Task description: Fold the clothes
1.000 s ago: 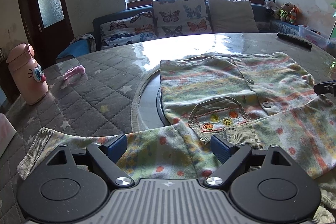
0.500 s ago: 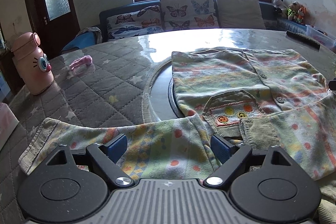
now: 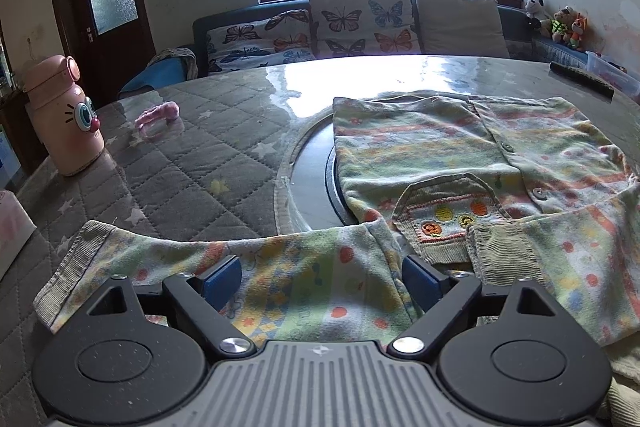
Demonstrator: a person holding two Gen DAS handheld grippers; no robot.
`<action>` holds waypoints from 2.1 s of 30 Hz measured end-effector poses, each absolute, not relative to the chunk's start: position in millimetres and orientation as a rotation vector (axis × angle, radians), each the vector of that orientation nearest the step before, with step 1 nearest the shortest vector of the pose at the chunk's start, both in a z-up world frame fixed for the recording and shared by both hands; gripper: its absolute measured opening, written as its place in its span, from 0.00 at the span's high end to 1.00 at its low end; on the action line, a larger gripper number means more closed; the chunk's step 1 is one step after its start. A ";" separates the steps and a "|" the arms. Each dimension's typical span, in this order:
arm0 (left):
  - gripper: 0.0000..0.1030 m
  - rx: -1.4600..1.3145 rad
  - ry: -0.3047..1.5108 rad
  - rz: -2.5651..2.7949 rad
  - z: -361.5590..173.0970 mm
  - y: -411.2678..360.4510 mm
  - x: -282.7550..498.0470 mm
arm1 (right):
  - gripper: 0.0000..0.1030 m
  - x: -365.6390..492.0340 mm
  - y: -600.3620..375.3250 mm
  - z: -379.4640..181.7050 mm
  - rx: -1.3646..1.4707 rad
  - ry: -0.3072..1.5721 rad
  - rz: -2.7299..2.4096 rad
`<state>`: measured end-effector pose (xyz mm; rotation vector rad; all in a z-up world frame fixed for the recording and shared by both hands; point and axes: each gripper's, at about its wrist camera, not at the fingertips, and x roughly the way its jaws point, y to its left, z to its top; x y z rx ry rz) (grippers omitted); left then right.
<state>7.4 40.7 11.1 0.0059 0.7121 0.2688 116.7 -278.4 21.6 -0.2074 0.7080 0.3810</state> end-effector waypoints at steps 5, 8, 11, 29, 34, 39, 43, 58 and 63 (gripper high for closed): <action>0.13 0.009 0.697 0.280 18.2 41.2 -5.4 | 0.76 99.1 -262.6 29.9 -0.219 0.673 0.489; 0.13 0.007 0.699 0.305 19.0 46.2 -13.3 | 0.68 85.1 -241.1 29.3 -0.236 0.674 0.600; 0.13 -0.008 0.701 0.342 19.3 56.8 -24.7 | 0.64 71.0 -216.8 24.9 -0.273 0.676 0.684; 0.13 -0.130 0.679 0.597 26.0 138.4 -68.8 | 0.65 40.2 -162.3 18.8 -0.367 0.674 0.828; 0.15 -0.200 0.679 0.670 24.8 163.9 -74.5 | 0.65 32.1 -155.0 21.8 -0.379 0.659 0.866; 0.18 -0.280 0.682 0.721 21.0 184.5 -78.0 | 0.63 26.6 -152.2 18.1 -0.407 0.653 0.868; 0.28 -0.315 0.683 0.741 17.6 192.7 -78.9 | 0.62 28.8 -155.7 23.0 -0.380 0.657 0.867; 0.95 -0.349 0.571 0.641 47.4 168.8 -76.0 | 0.62 29.2 -178.0 33.5 -0.307 0.660 0.837; 0.95 -0.320 0.507 0.468 80.2 123.9 -68.1 | 0.62 34.4 -192.7 35.2 -0.251 0.677 0.807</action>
